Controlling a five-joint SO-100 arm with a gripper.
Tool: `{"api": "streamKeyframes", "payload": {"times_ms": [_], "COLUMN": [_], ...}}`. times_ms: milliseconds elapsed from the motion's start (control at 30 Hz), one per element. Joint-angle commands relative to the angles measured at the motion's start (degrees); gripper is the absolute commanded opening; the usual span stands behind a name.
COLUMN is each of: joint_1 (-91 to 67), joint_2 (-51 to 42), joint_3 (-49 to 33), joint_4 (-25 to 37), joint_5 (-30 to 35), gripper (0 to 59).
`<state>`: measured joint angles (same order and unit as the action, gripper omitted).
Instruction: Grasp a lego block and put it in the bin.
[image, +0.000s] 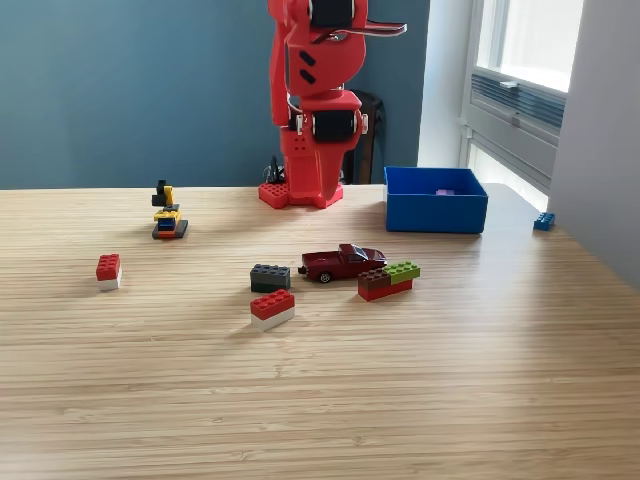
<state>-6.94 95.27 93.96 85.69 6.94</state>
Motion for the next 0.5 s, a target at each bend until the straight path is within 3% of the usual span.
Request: {"api": "streamKeyframes", "payload": {"times_ms": [33,500], "joint_1": [1.85,30.15], "joint_2": [4.83,5.01], "joint_3": [-0.26,6.50], "joint_4": [-0.53,-7.21], "joint_5": [0.26,0.00], "gripper": [0.0,0.0]}}
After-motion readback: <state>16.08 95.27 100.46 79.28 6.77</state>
